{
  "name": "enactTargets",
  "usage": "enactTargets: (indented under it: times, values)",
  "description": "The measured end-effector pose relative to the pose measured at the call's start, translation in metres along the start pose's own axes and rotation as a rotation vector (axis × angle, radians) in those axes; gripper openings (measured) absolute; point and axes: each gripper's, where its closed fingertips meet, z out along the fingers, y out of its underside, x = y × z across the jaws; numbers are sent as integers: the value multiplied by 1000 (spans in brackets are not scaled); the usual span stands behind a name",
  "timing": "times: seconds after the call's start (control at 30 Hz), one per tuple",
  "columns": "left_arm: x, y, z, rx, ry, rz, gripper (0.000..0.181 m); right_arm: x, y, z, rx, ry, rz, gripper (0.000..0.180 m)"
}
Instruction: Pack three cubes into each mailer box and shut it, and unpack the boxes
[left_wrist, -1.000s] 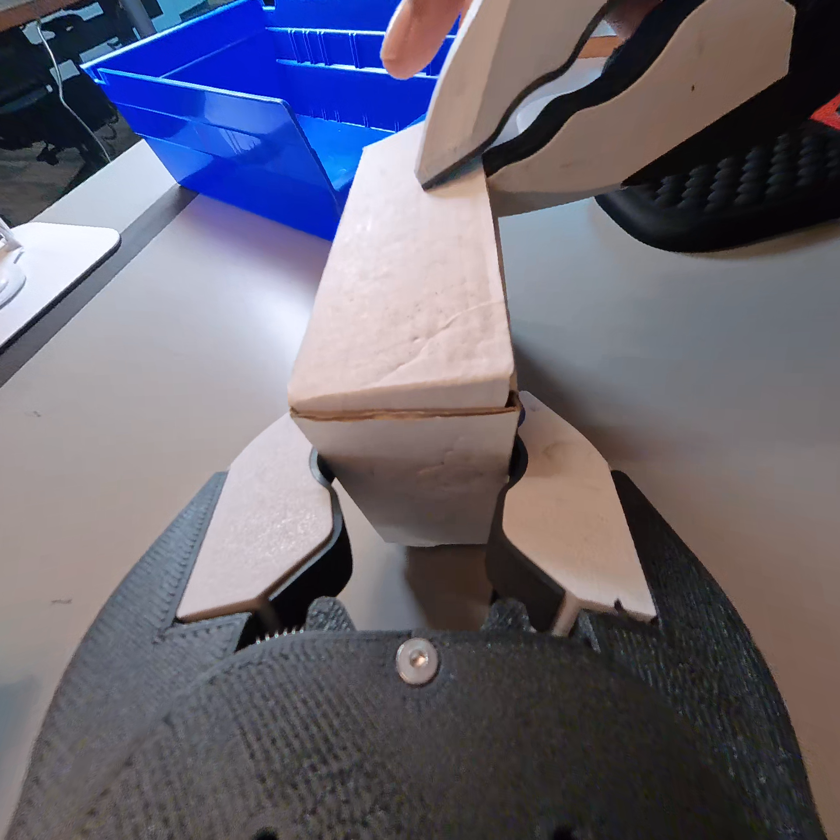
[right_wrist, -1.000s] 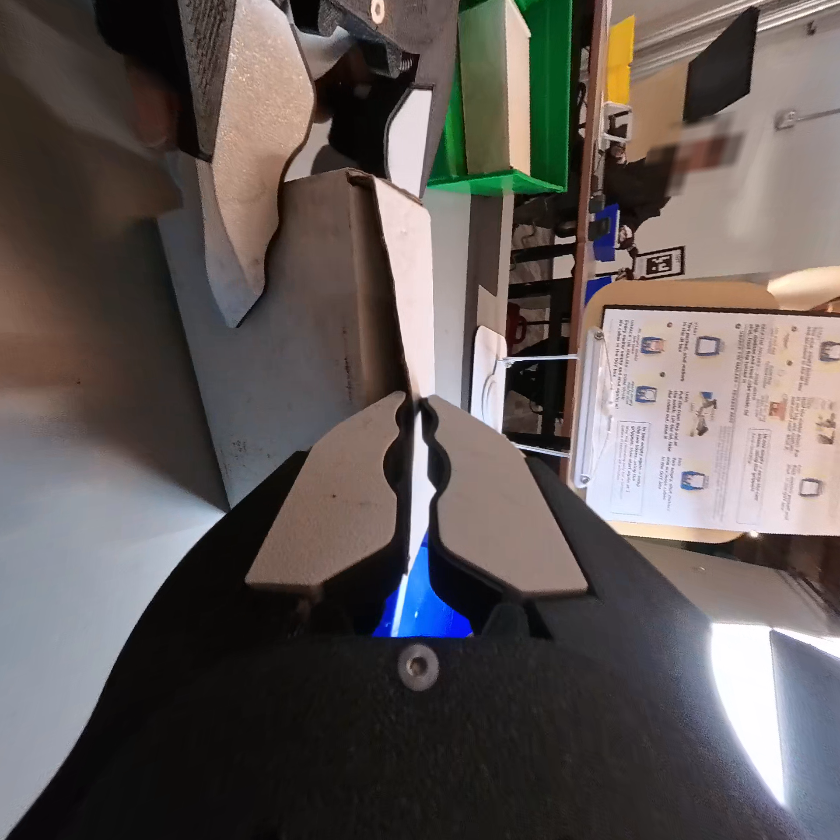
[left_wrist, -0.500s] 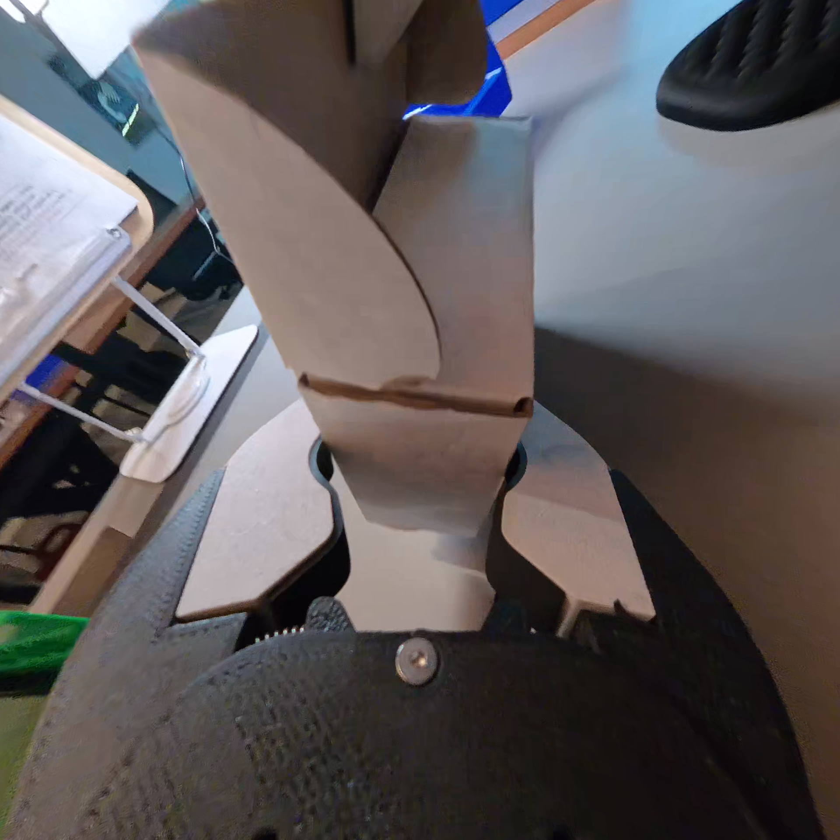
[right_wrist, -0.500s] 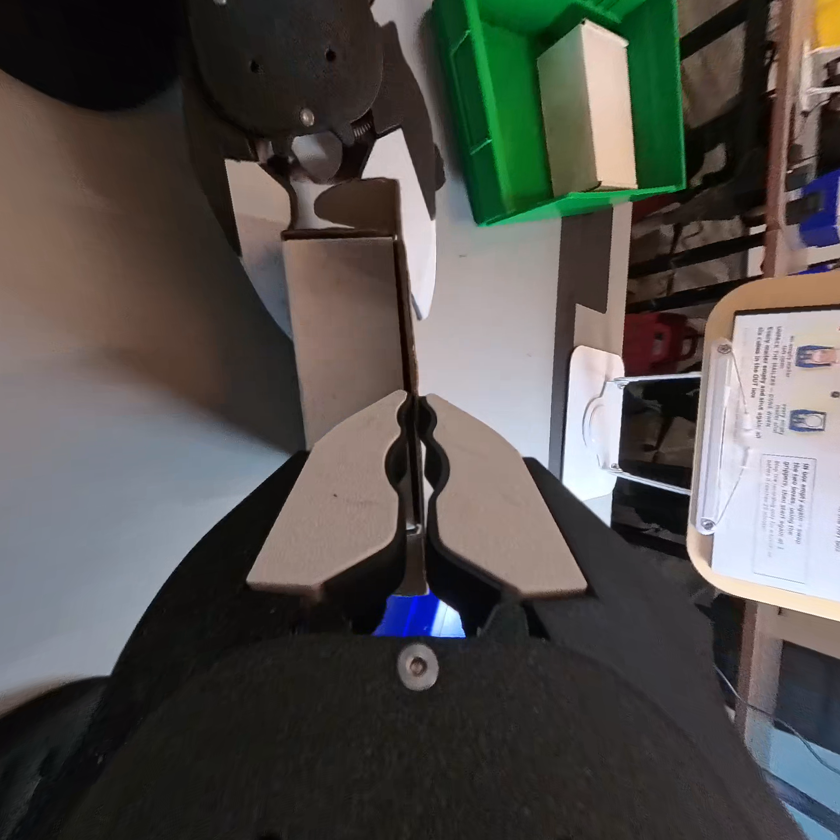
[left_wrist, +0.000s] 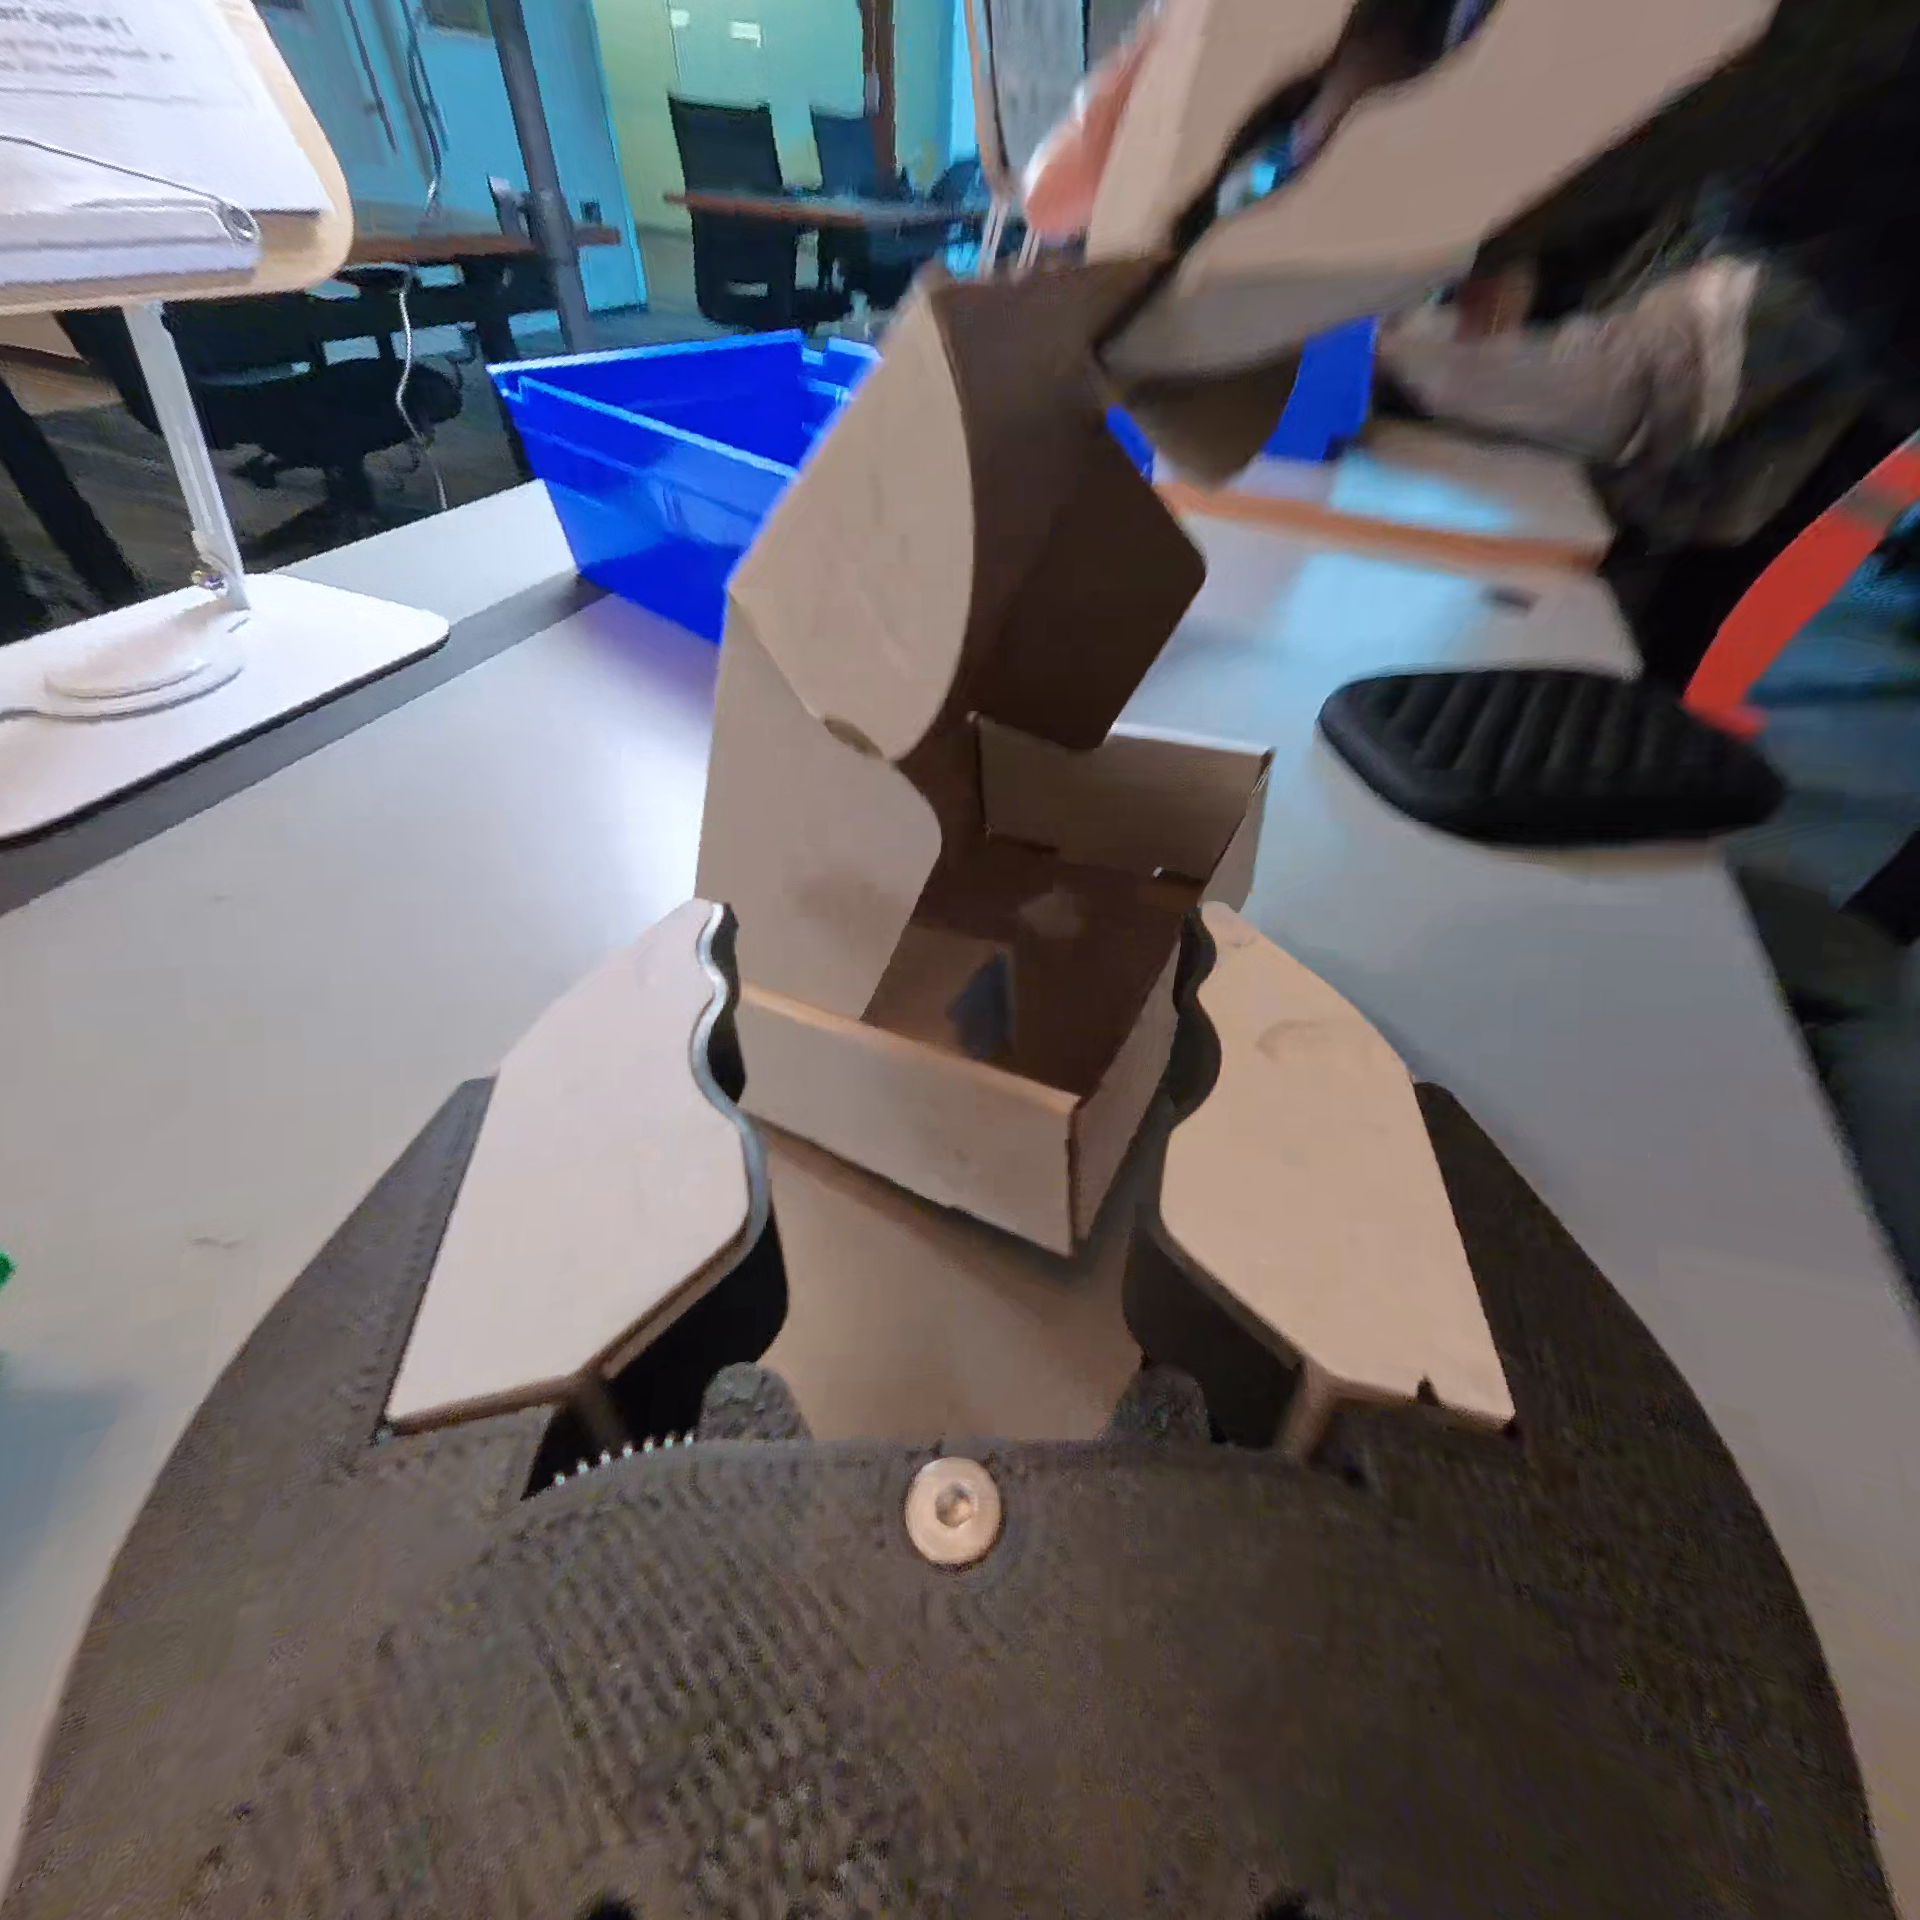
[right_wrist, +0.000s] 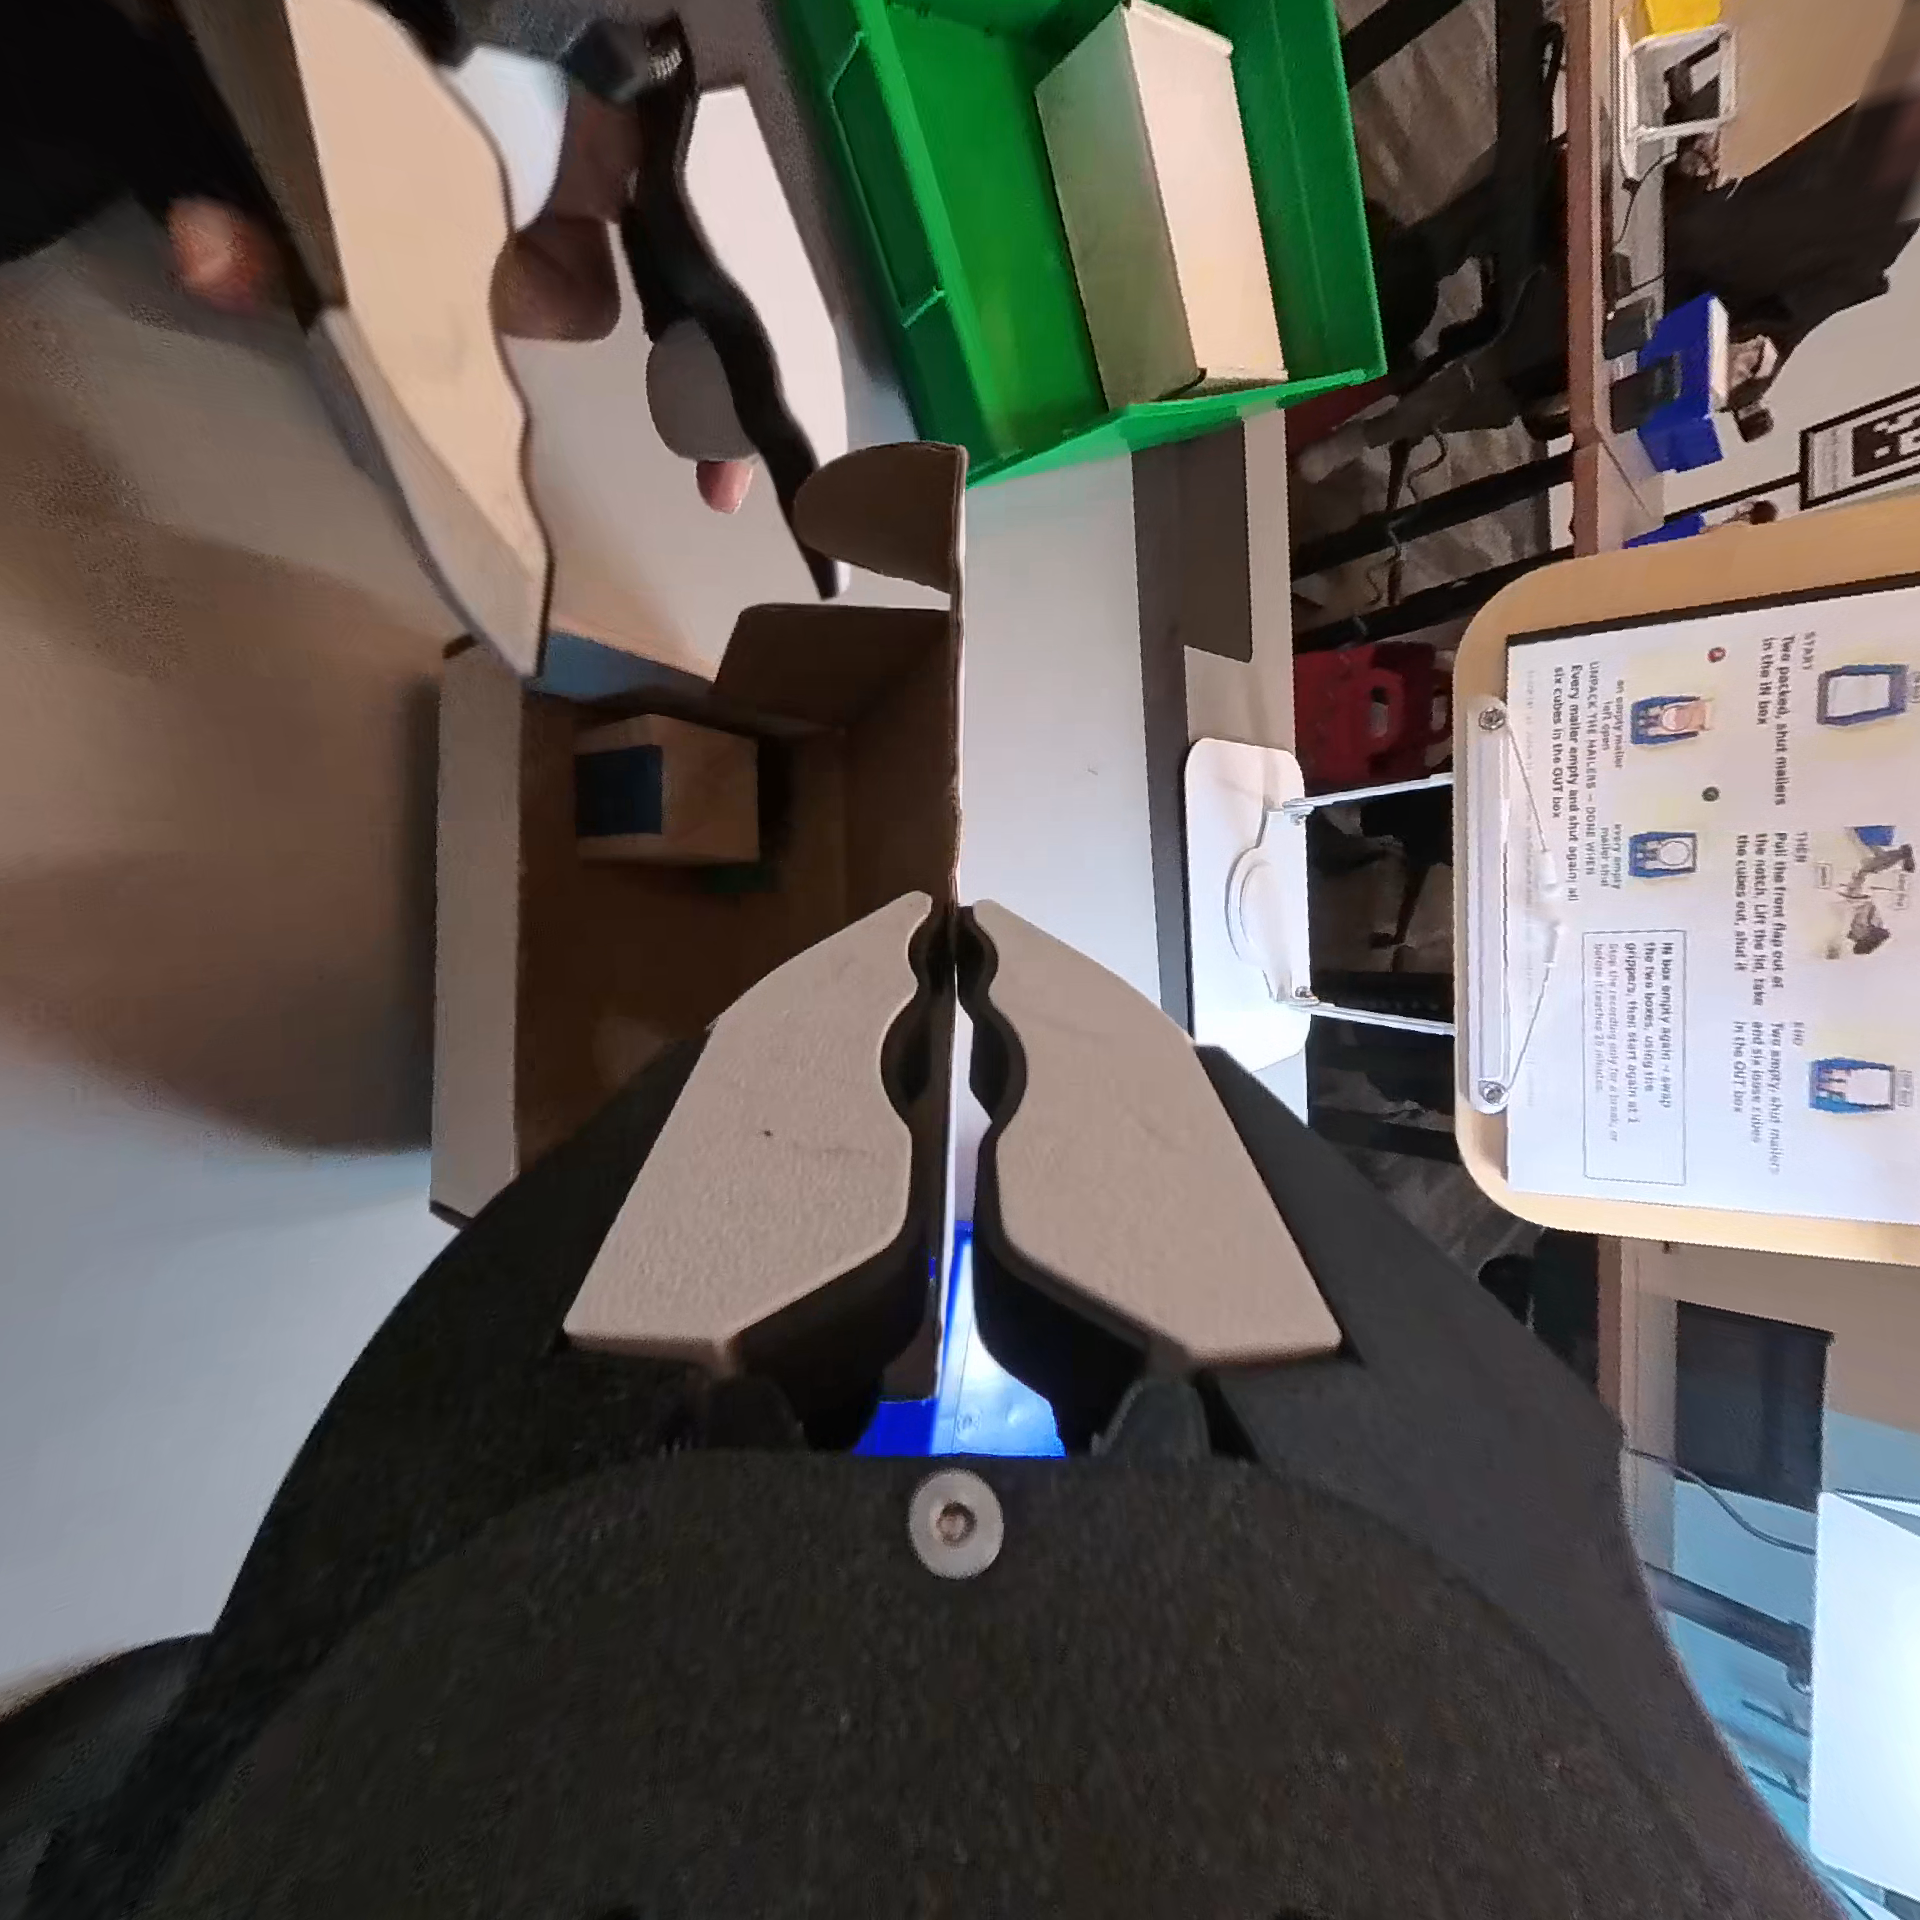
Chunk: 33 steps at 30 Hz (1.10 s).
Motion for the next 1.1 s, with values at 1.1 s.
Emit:
enactTargets:
  times: [1.1]
  values:
    - [20, 47, 10, -223, 94, 133, 57, 40, 111, 162, -332, -326, 98, 17]
